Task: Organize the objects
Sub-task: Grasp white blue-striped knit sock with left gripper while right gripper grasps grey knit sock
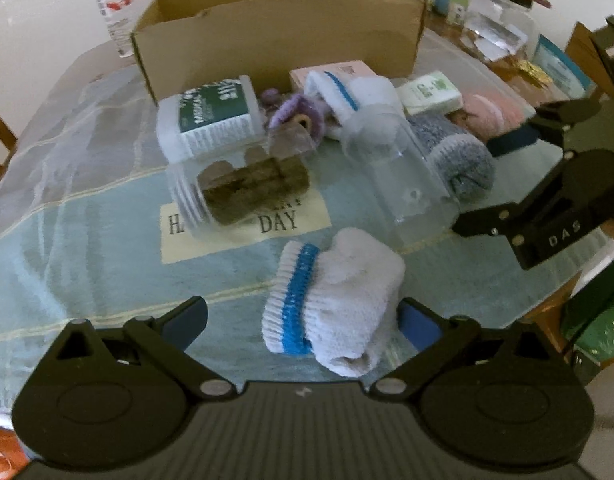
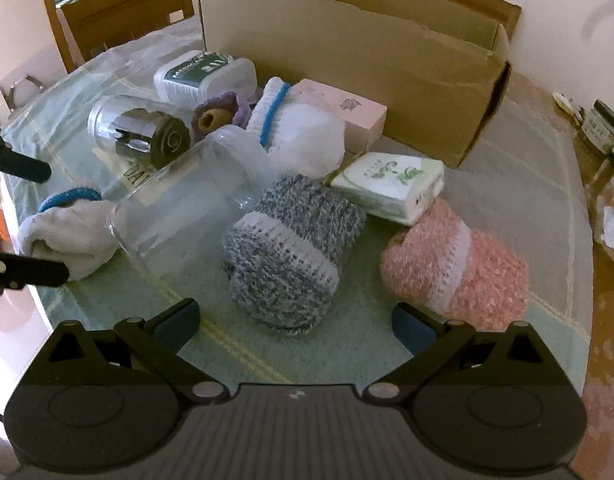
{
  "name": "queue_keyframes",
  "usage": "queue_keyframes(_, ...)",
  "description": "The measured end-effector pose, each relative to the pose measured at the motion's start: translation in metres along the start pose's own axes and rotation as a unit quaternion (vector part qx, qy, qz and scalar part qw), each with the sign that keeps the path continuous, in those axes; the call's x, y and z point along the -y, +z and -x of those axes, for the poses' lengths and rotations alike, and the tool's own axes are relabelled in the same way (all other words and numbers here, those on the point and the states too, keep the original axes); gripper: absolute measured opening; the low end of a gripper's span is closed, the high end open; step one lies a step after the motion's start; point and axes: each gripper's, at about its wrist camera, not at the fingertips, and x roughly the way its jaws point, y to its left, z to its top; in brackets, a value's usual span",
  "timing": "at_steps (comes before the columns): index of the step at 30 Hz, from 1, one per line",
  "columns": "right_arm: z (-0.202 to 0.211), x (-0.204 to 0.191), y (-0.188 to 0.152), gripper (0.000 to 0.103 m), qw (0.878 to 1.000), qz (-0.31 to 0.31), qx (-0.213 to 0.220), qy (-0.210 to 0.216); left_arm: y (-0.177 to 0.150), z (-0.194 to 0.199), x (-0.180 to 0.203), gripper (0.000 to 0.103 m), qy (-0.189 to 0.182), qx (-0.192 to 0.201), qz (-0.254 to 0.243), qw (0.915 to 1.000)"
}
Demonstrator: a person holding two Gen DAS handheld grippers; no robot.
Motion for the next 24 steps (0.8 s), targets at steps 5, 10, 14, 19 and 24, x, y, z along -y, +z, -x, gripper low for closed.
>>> queue_keyframes(5,0.001,0.001,-0.005,0.103,1.000,0.002,0.019,0.001,0.000,-0.008,0.000,0.082,-0.029,-0.004,0.004,0.9995)
queue_keyframes(10,0.003,0.001,-0.010,0.103,0.999,0.004,0.037,0.003,0.001,-0.008,0.003,0.073,-0.033,0.009,0.005,0.9994)
queue_keyframes(14,0.003,-0.002,-0.005,0.103,1.000,-0.002,0.020,-0.001,0.003,-0.010,0.001,0.072,-0.031,0.015,0.003,0.9994)
queue_keyframes(19,-0.002,-0.009,0.003,0.103,1.000,-0.009,0.018,-0.005,0.006,-0.011,-0.009,0.072,-0.023,0.014,0.019,0.9994)
queue_keyframes(24,-0.004,-0.004,0.005,0.103,0.999,-0.033,0.017,-0.025,0.008,-0.012,-0.020,0.073,-0.023,0.012,0.035,0.9990)
